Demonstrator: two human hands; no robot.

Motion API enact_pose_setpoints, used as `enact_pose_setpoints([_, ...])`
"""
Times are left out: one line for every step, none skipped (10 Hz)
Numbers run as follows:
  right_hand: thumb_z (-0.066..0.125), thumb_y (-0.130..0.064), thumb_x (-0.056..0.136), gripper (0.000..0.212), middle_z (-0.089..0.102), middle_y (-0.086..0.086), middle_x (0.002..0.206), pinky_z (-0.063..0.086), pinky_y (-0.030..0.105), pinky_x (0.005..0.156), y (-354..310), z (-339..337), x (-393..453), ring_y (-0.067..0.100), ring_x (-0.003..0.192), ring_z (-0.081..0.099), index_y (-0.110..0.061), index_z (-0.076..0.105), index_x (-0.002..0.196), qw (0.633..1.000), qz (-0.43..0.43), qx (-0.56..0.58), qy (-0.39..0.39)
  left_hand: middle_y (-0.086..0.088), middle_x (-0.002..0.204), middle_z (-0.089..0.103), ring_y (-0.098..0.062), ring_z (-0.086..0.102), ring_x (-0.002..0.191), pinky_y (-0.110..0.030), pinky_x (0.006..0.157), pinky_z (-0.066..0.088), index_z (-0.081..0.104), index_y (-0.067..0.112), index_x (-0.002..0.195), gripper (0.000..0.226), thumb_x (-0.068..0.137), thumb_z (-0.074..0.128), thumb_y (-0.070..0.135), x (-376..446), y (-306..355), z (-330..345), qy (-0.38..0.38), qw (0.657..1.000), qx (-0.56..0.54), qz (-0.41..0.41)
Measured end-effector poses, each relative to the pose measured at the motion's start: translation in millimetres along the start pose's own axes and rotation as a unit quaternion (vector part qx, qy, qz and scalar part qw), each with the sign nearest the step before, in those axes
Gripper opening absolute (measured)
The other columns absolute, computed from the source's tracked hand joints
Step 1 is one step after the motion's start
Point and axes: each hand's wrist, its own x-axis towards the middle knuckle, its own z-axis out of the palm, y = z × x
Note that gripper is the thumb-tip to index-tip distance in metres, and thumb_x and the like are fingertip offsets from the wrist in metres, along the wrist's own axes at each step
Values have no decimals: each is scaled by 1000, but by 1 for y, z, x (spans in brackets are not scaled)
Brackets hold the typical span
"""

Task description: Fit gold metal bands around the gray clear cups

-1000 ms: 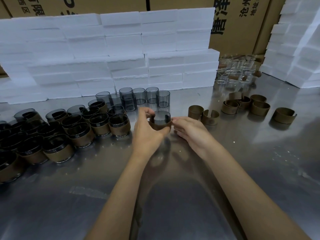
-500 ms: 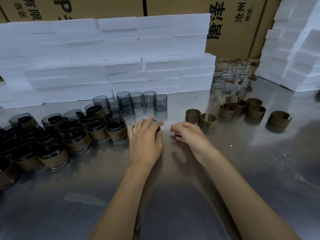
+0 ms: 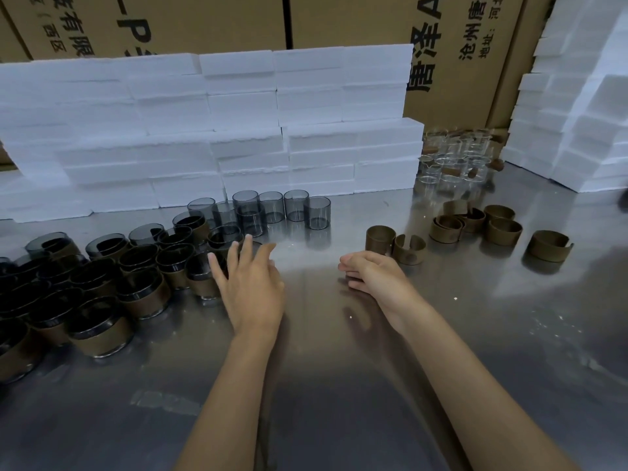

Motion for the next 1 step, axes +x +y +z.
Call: enact_pose_setpoints([62, -18, 99, 20, 73, 13, 118, 53, 37, 103, -7, -3, -1, 22, 111, 68, -5, 72, 110, 1000, 0, 20, 15, -8, 156, 47, -26, 31, 151, -44, 125, -11, 65, 19, 133, 35, 98, 56, 16, -4, 7, 1, 7, 999, -24, 34])
